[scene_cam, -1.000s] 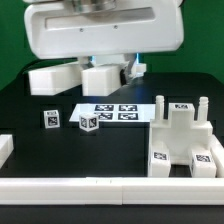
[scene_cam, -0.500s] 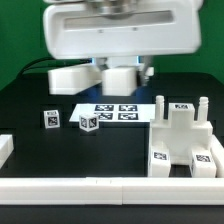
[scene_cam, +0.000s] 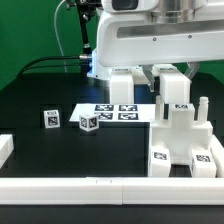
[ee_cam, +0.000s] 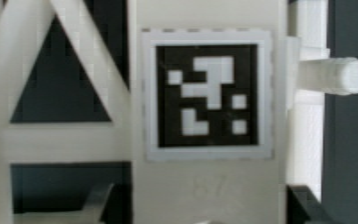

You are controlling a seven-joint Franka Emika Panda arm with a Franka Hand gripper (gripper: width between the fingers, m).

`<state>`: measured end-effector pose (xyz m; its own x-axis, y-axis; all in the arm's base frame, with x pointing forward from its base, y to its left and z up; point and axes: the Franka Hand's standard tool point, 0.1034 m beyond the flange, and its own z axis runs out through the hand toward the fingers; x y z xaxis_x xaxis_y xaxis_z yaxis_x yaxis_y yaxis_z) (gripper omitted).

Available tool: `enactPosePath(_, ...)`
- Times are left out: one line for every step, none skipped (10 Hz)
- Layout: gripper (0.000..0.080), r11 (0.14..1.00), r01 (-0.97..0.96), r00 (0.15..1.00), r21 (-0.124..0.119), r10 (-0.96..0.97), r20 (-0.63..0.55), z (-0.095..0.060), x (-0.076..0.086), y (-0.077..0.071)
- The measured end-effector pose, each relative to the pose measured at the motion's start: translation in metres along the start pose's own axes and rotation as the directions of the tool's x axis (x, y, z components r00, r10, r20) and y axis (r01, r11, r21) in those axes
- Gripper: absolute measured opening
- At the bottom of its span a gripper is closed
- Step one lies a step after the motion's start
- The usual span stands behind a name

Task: Assemble chair

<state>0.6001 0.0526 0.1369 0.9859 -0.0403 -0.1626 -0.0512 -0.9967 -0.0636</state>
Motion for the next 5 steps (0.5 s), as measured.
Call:
enactPosePath(0.0284,1.000,0.001,1.000,0.000,-0.001,0.002,0.001,0.000,0.000)
enactPosePath(0.0284,1.000,-0.002,1.000,0.000,0.002,0.003,0.002,-0.001,-0.001)
enactPosePath(0.0284,0.997,-0.071,0.996,-0.001,0.071,0.058,0.003,-0.010,-0.010)
enactPosePath(0.0284,0.994,-0.107,0.988,0.005,0.106,0.108,0.006,-0.020,-0.028)
enactPosePath(0.0284,0.992,-0.127,0.987,-0.003,0.126,0.103,0.009,-0.024,-0.044)
